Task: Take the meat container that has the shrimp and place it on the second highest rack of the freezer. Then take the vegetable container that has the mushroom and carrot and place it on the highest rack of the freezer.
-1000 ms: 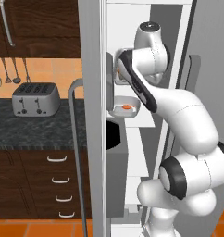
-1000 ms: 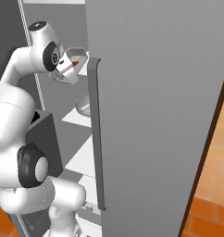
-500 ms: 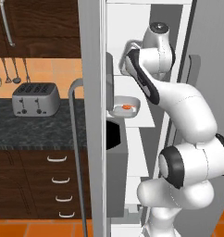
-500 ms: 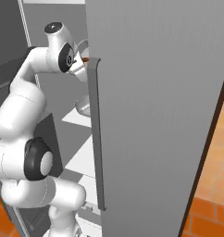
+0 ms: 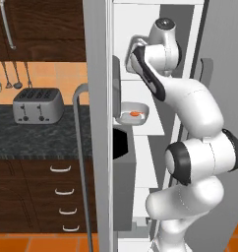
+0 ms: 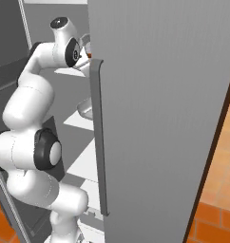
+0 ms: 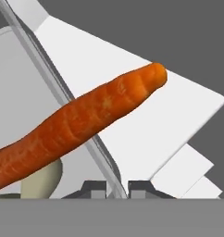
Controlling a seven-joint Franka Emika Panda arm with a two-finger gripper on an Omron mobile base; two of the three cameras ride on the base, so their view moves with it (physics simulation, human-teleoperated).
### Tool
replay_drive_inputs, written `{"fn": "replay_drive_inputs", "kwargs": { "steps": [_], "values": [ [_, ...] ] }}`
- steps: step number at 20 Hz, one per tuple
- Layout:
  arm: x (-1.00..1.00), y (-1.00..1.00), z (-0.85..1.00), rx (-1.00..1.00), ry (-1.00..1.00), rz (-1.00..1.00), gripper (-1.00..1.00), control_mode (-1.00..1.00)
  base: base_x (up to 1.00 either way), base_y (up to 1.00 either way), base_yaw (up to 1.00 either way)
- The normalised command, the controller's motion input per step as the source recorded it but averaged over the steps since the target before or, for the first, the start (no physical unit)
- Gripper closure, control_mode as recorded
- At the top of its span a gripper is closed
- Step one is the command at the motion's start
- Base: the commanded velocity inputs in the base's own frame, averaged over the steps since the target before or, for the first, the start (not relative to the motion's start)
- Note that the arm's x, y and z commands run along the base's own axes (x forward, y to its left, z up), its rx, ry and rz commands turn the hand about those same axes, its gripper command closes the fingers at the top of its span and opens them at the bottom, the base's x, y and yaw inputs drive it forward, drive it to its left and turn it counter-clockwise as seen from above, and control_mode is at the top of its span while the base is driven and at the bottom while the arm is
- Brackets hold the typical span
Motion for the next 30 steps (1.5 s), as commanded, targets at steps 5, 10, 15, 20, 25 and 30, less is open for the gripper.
{"fn": "replay_drive_inputs", "kwargs": {
  "steps": [5,10,15,20,25,30],
  "values": [
    [-0.14,0.00,-0.06,0.02,-0.11,-0.05,1.00,-1.00,0.00,0.00,0.00],
    [0.09,0.00,-0.38,-0.03,0.09,-0.06,1.00,-1.00,0.00,0.00,0.00],
    [0.08,-0.11,-0.02,0.00,0.06,0.00,1.00,-1.00,0.00,0.00,0.00],
    [0.58,0.00,0.00,0.00,0.00,0.00,1.00,-1.00,0.00,0.00,0.00],
    [0.25,0.00,0.00,0.00,0.00,0.00,1.00,-1.00,0.00,0.00,0.00],
    [0.07,0.00,0.00,0.00,0.00,0.00,-1.00,-1.00,0.00,0.00,0.00]
  ]
}}
